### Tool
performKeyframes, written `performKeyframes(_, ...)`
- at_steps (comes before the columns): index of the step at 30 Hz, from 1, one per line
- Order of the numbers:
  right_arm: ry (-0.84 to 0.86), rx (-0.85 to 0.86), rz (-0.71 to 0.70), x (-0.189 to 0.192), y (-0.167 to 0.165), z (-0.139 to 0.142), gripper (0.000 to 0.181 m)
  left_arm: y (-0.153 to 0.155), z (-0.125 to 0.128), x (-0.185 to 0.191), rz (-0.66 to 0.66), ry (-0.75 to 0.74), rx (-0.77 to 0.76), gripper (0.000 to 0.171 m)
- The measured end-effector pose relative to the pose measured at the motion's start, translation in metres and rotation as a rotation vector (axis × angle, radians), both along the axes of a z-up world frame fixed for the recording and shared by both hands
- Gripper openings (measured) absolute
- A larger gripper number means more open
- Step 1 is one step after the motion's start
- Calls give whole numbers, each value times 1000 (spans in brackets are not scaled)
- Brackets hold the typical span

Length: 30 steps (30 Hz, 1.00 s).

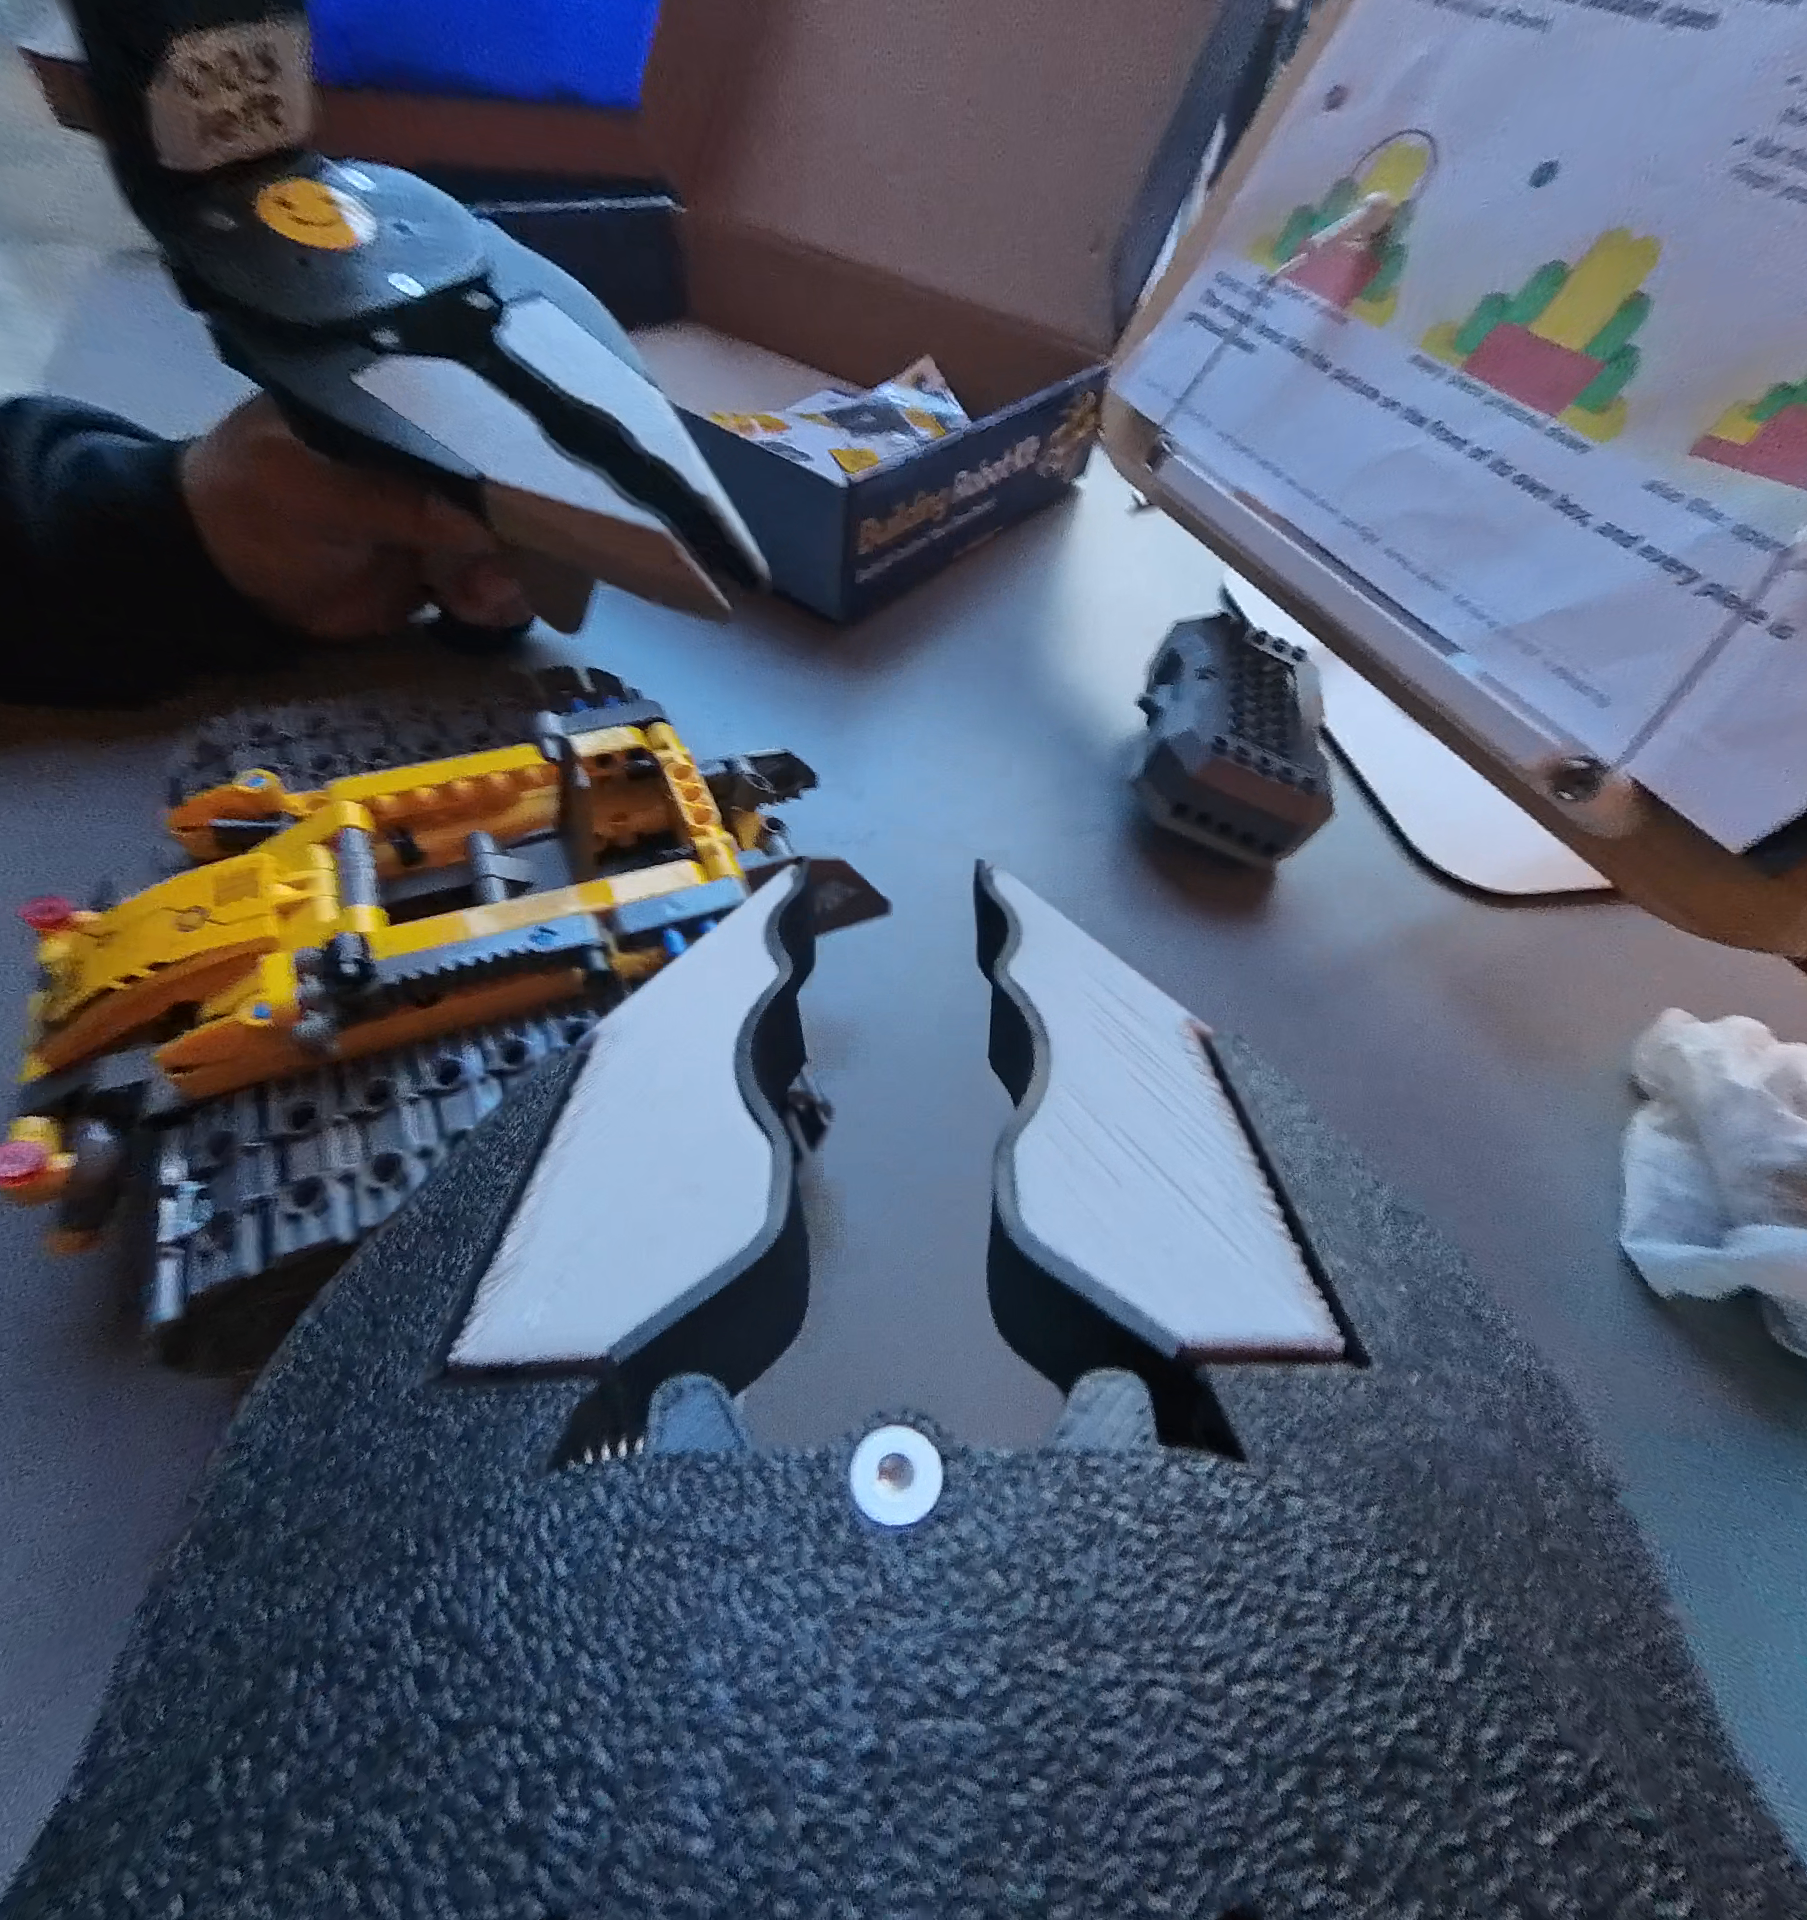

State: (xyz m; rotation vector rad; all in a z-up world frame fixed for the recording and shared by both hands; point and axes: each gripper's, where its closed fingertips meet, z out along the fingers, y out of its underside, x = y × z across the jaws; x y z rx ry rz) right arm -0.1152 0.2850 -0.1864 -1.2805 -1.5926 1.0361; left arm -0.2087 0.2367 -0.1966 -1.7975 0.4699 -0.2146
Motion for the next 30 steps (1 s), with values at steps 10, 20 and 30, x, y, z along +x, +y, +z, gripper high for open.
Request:
performKeyframes(10, 16, -77, 212, 15, -36, 14, 23, -7, 0, 20, -136, -97, -52, 30)
performKeyframes(20, -152, 139, 508, 39, -99, -20, 19, -26, 23, 45, -234, -135, -49, 34)
performKeyframes(30, -141, 167, 484, 36, -99, -23, 12, -47, 10, 115, -399, -68, -285, 49)
